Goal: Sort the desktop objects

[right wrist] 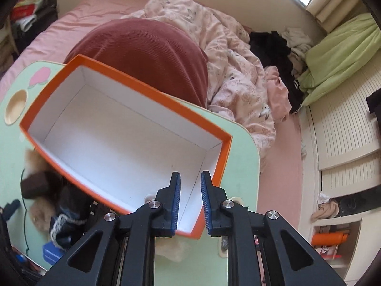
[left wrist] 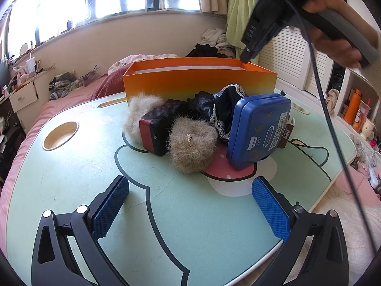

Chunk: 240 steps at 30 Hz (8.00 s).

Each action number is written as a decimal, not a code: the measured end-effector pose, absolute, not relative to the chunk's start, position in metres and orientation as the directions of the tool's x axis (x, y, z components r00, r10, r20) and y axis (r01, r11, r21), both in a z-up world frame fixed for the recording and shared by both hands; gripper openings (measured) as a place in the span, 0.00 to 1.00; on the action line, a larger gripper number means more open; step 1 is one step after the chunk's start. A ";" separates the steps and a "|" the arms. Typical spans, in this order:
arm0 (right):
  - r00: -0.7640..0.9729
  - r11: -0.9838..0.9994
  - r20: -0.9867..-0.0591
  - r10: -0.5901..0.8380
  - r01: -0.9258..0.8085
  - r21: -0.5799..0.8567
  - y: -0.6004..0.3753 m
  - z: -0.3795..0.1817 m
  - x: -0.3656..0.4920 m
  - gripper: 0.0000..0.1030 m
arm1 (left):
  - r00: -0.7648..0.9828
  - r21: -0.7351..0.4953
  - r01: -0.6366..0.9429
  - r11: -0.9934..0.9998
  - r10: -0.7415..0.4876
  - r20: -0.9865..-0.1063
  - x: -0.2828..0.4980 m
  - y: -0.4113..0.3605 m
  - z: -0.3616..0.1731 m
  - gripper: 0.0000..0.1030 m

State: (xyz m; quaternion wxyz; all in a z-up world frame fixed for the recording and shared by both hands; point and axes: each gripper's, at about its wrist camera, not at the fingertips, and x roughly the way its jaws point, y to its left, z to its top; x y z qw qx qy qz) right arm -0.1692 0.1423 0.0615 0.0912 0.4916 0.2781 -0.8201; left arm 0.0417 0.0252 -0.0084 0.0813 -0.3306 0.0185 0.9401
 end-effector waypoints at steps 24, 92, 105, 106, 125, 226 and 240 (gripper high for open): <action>-0.754 -0.882 -0.650 -0.089 0.363 -0.300 0.239 0.027 -0.032 0.56 | -0.444 -0.262 -0.226 -0.938 0.339 -0.829 -0.153 0.048 0.103 0.60; -0.705 -0.925 -0.688 -0.172 0.355 -0.133 0.269 0.014 -0.035 0.57 | -0.134 -0.170 -0.031 -0.985 0.173 -0.976 -0.253 0.057 0.044 0.31; -0.697 -0.927 -0.692 -0.188 0.360 -0.110 0.267 0.008 -0.034 0.60 | -0.256 -0.315 -0.209 -0.926 0.363 -0.896 -0.176 0.067 0.110 0.30; -0.696 -0.928 -0.692 -0.191 0.358 -0.104 0.266 0.007 -0.034 0.63 | -0.268 -0.335 -0.242 -0.911 0.395 -0.879 -0.157 0.068 0.114 0.30; -0.703 -0.940 -0.667 -0.246 0.340 -0.012 0.244 -0.027 -0.023 0.74 | -0.740 -0.123 -0.228 -0.966 0.254 -0.624 -0.011 0.032 0.096 0.75; -0.659 -0.878 -0.697 -0.283 0.470 -0.087 0.157 0.040 -0.162 0.89 | -0.753 -0.017 -0.139 -0.990 0.117 -0.647 0.038 0.023 -0.007 1.00; -0.695 -0.890 -0.676 -0.246 0.438 -0.127 0.185 0.032 -0.184 0.90 | -0.753 -0.017 -0.141 -0.990 0.118 -0.647 0.039 0.023 -0.007 1.00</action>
